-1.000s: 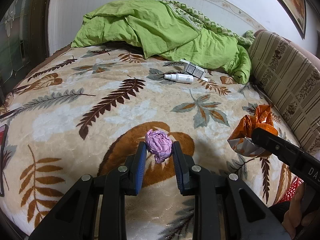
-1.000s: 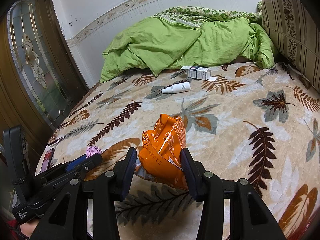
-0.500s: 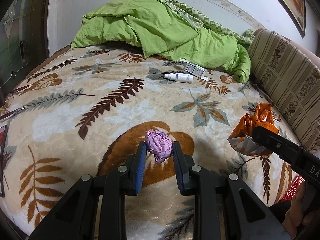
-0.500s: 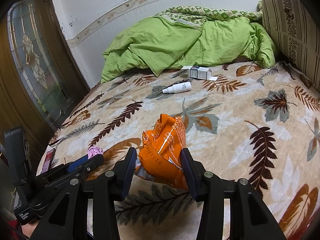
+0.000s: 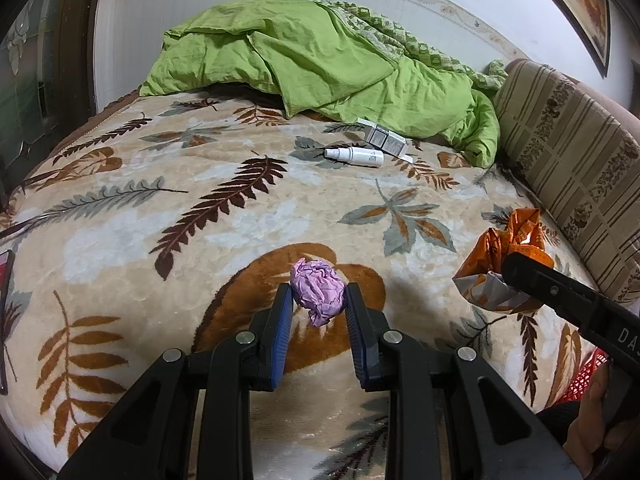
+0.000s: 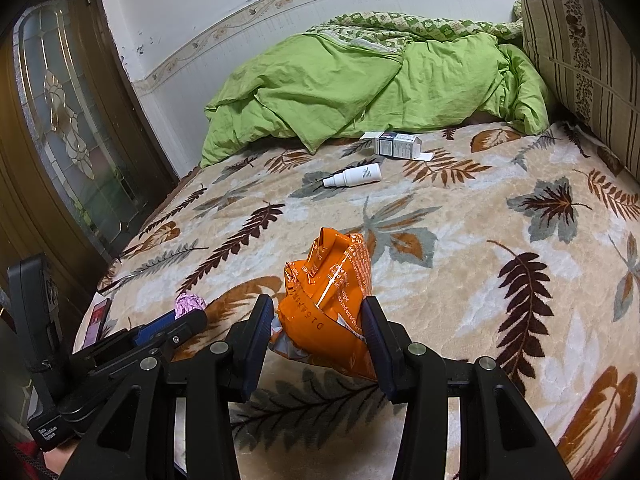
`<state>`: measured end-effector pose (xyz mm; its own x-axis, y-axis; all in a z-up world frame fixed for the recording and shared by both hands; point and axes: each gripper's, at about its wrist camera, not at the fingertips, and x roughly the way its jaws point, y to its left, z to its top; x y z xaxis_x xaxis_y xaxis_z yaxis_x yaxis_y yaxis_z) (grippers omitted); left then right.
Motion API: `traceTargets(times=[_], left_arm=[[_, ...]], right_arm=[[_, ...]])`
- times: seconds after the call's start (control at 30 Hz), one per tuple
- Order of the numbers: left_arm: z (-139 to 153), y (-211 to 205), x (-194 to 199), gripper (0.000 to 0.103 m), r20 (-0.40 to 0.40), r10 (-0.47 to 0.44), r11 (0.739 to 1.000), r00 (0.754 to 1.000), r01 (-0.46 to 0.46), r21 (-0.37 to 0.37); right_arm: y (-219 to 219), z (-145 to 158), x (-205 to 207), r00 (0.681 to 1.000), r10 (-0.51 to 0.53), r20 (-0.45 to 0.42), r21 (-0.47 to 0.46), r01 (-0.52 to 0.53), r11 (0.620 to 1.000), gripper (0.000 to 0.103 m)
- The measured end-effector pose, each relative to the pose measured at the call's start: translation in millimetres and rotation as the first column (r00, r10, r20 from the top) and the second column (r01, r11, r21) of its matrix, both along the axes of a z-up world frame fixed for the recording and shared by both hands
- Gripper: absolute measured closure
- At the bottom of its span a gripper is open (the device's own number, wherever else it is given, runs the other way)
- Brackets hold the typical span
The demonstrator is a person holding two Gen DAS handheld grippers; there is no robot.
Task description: Collect trash
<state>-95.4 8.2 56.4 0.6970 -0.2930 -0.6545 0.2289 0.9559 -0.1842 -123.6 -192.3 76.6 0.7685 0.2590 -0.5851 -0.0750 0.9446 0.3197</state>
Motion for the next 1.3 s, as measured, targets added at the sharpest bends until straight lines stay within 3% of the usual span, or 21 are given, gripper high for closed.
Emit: traceTargets(times=[0.23,0.43,0.7,0.9,1.1,1.3], left_arm=[[8.0,-2.2,-6.3,0.078,0.02,-0.073,0.996,0.997,0.074,-0.05],[20.4,-20.3,-17.5,0.078,0.038,-0.143,0.989,0.989,0.145,-0.038],[46.3,-83.9,-46.3,0.078,0.077,-0.324,0.945,0.943,0.326,-0.014],[65.4,-154.0,-78.3,0.078,0.091,-0.498,0.865,0.862,0.502,-0.023],[71.1,-232.7,-113.6,0.078,0.057,-0.665,0.743,0.745,0.667,-0.054],[58.0,-300.3,-151.0,0.078,-0.009,-0.777,0.629,0.629,0.775,-0.058]], right_arm=[[-13.1,2.5,-5.3,1.0,-0.022,-0.014,0.071,0.023,0.997,0.054],[-33.2,11.4,-29.5,0.999,-0.037,-0.027,0.137,0.04,0.99,0.054],[-95.7,33.3,-88.7,0.988,-0.154,-0.031,0.193,0.157,0.969,0.054],[-161.5,47.5,-158.2,0.946,-0.323,-0.031,0.188,0.323,0.928,0.054],[-218.1,54.4,-228.1,0.872,-0.489,-0.041,0.154,0.489,0.859,0.054],[-264.9,48.7,-283.0,0.786,-0.615,-0.068,0.152,0.617,0.772,0.054]])
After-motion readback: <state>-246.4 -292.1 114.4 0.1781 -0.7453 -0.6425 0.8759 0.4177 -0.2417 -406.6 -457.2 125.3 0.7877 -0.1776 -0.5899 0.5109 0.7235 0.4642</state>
